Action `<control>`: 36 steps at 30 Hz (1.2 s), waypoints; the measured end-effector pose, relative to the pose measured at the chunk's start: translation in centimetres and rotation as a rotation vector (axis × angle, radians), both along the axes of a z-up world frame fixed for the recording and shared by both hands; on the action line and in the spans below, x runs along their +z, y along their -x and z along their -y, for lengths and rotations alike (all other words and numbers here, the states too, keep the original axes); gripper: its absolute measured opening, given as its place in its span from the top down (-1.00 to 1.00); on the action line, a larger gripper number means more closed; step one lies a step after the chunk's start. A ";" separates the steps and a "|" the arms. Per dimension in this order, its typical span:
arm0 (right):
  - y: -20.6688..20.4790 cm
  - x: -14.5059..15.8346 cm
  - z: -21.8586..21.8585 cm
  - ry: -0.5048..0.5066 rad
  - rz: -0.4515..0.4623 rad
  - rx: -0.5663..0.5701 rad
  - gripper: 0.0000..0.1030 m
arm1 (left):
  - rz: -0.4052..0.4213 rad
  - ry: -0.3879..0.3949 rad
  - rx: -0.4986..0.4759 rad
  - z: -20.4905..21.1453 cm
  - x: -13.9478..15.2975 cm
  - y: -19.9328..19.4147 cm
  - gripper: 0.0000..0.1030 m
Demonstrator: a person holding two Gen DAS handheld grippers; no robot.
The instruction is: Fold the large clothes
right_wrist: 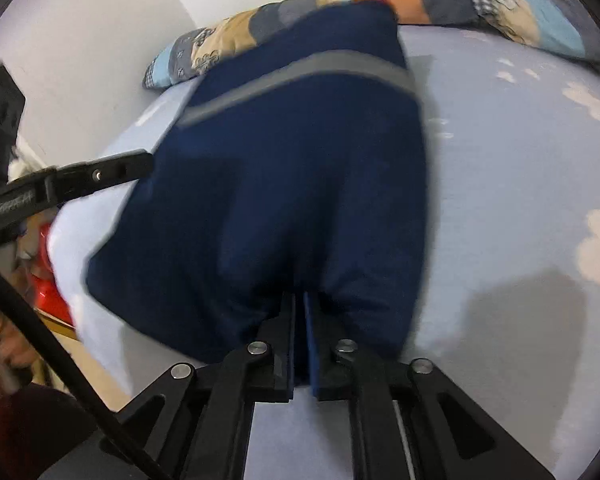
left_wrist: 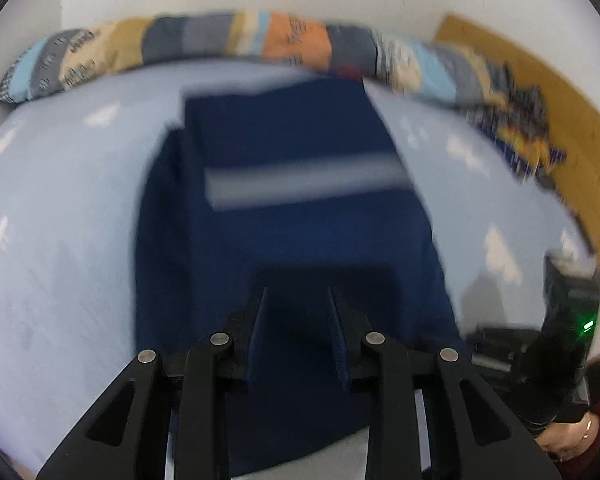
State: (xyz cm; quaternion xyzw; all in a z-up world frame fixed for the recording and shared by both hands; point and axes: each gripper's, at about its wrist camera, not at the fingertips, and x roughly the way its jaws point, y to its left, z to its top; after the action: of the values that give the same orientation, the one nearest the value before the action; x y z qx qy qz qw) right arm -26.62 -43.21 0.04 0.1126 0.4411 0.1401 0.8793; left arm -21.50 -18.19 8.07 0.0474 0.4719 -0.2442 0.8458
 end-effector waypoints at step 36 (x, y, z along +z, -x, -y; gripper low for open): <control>-24.1 8.6 6.6 0.115 -0.095 0.072 1.00 | 0.355 -0.128 -0.423 14.4 -2.0 9.8 0.44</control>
State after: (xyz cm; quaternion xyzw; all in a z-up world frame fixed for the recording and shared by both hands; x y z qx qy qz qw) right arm -2.56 -49.84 8.66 0.0527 0.4932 0.1406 0.8568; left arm -31.30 -32.59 6.09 0.2401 0.3106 -0.3731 0.8406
